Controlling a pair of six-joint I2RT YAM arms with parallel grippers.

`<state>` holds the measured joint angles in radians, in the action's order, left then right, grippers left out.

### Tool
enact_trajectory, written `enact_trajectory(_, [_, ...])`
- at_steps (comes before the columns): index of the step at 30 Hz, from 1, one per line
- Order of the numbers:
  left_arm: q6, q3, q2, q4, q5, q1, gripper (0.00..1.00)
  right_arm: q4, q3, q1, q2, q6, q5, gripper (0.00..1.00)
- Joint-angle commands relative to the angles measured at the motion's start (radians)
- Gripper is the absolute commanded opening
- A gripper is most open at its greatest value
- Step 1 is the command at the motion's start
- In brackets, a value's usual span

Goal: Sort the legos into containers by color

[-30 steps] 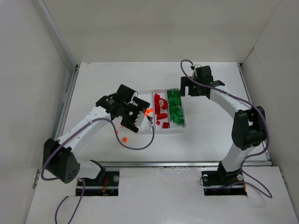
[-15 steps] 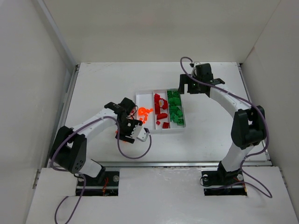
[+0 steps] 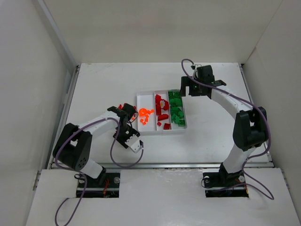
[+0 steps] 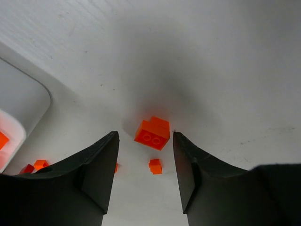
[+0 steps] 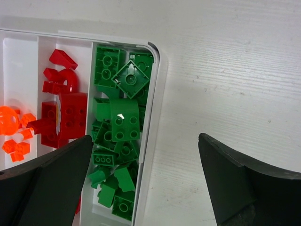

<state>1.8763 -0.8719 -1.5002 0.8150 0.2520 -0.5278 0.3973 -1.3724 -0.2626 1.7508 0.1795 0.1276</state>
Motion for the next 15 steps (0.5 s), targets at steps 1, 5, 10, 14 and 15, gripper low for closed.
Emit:
enact_trajectory(1, [0.236,0.001,0.034,0.058,-0.022,0.005,0.45,-0.008,0.009,-0.004,-0.053,-0.002,-0.002,0.99])
enact_trajectory(5, [0.349,0.011,0.043,0.07,-0.066,0.005,0.45,-0.008,0.009,-0.004,-0.053,-0.002,-0.011,0.99])
enact_trajectory(10, [0.325,0.037,0.029,0.021,-0.066,-0.004,0.4,-0.008,0.027,-0.004,-0.053,0.008,-0.011,0.99])
enact_trajectory(14, [0.239,0.019,-0.029,0.021,-0.057,-0.005,0.36,-0.017,0.036,-0.004,-0.062,0.008,-0.011,0.99])
enact_trajectory(15, [0.239,0.019,-0.029,0.021,-0.057,-0.005,0.33,-0.017,0.036,-0.004,-0.062,0.008,-0.011,0.99])
